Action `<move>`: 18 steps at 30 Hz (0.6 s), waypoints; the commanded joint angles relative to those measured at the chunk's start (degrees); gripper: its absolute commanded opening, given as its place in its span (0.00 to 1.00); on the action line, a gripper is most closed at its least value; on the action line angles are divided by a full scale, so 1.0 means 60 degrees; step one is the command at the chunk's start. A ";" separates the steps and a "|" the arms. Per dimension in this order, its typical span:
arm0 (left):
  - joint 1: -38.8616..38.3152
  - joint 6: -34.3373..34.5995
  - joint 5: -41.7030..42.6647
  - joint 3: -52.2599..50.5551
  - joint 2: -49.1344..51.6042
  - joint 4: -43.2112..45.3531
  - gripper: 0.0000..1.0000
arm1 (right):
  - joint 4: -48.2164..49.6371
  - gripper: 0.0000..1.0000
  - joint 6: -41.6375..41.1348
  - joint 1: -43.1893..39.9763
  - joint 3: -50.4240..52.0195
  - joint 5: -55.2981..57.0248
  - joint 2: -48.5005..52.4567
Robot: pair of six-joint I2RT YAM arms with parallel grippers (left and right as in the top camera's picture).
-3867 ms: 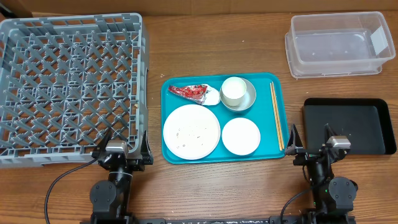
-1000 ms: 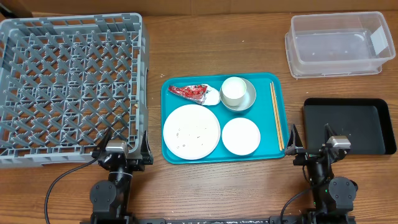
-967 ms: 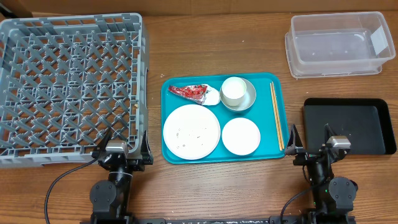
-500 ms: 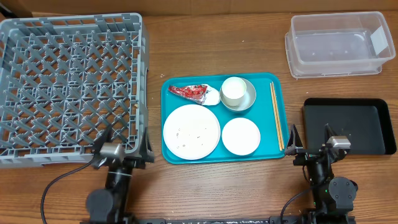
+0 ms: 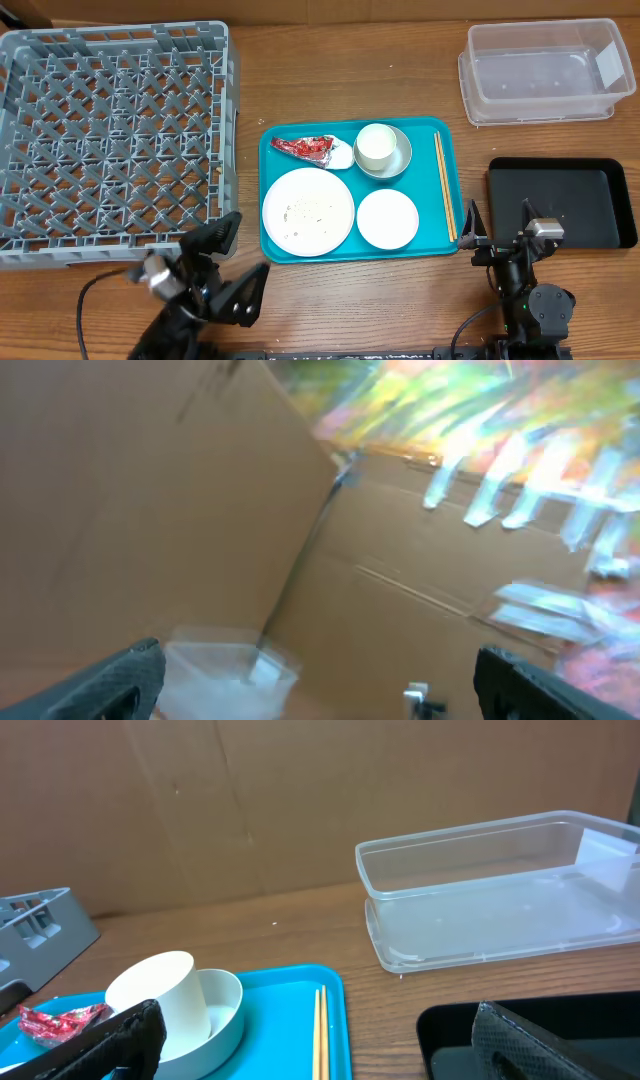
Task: Sort waste into correct bins and load items into the dishwasher
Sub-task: 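Reach the left gripper to the small white bowl and grasp its rim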
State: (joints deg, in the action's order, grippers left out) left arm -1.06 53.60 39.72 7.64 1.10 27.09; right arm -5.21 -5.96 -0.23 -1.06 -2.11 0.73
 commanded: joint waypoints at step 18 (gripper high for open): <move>-0.3661 -0.8309 -0.3719 1.0531 1.0539 -1.4298 1.00 | 0.0066 1.00 -0.0036 0.0029 0.0098 0.0091 -0.0095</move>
State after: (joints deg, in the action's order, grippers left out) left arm -15.44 8.10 35.35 65.69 57.63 -55.61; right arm -5.21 -5.98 -0.23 -1.06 -2.09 0.67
